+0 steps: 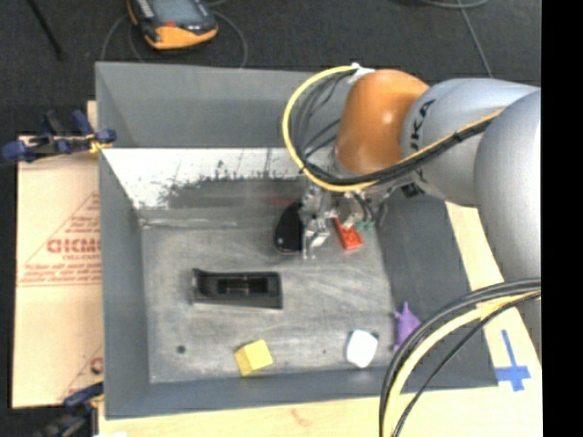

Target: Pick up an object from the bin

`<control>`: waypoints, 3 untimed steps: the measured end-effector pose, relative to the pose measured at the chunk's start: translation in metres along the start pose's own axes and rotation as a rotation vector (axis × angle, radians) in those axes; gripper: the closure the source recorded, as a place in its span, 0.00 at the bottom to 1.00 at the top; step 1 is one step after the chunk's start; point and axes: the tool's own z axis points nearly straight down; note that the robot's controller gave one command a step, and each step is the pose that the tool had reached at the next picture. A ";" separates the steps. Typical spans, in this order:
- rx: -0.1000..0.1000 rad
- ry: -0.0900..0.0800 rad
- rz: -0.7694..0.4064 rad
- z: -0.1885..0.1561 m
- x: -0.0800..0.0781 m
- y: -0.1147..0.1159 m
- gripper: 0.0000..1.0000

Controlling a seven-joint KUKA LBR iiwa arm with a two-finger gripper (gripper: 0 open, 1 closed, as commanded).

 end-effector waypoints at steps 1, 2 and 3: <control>-0.002 -0.008 0.002 -0.003 0.007 -0.003 1.00; -0.002 -0.007 0.001 -0.002 0.007 -0.002 1.00; -0.002 -0.007 0.000 -0.002 0.007 -0.002 1.00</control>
Offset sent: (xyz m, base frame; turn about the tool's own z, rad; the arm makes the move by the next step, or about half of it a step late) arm -0.0229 0.0029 0.0600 -0.0826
